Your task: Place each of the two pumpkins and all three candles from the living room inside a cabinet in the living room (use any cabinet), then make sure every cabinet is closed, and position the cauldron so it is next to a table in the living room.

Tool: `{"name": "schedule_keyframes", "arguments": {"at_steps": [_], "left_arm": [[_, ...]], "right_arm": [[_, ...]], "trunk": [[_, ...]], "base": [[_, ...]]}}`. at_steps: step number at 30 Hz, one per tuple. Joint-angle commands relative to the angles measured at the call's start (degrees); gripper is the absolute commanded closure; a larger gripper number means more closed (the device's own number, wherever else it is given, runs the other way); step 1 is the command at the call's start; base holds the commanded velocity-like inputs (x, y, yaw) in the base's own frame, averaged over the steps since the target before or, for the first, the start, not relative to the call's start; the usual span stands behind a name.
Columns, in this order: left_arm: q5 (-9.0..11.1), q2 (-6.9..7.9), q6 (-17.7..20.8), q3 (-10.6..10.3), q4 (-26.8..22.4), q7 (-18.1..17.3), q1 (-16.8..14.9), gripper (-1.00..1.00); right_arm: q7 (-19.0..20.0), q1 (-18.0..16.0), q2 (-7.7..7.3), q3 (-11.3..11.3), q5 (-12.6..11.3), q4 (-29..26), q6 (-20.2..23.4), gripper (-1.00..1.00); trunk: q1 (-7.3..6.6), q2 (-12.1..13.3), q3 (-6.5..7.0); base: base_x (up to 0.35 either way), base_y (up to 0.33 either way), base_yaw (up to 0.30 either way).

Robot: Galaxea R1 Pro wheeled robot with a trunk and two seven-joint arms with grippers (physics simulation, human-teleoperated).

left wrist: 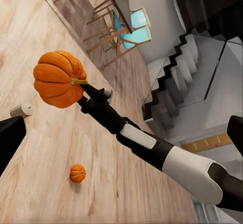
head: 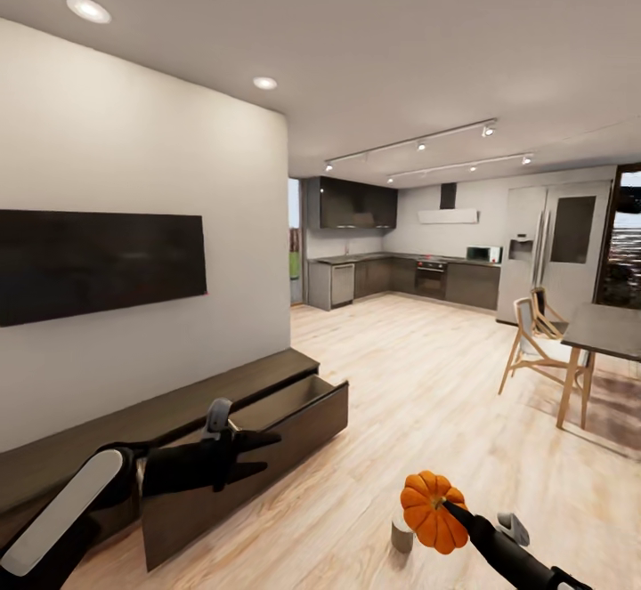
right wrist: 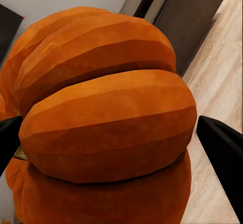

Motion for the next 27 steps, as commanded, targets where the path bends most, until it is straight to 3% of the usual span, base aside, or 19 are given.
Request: {"name": "schedule_keyframes", "arguments": {"at_steps": [1, 11, 27], "left_arm": [[0.42, 0.05, 0.05, -0.03, -0.06, 0.34, -0.03, -1.00], [0.38, 0.05, 0.05, -0.02, -0.14, 0.35, -0.03, -1.00], [0.42, 0.13, 0.05, 0.05, -0.09, 0.35, -0.03, -1.00]], "right_arm": [[0.28, -0.11, 0.01, 0.09, -0.63, 0.16, 0.56, 1.00], [0.25, -0.11, 0.01, 0.09, -0.63, 0.16, 0.54, 1.00], [0.19, -0.11, 0.01, 0.09, -0.64, 0.18, 0.47, 1.00]], "trunk": [[0.06, -0.08, -0.02], [0.06, -0.08, 0.50], [0.06, -0.08, 1.34]], "base": [[0.216, 0.002, -0.251], [0.267, 0.000, -0.252], [0.014, 0.037, -0.252]]}}
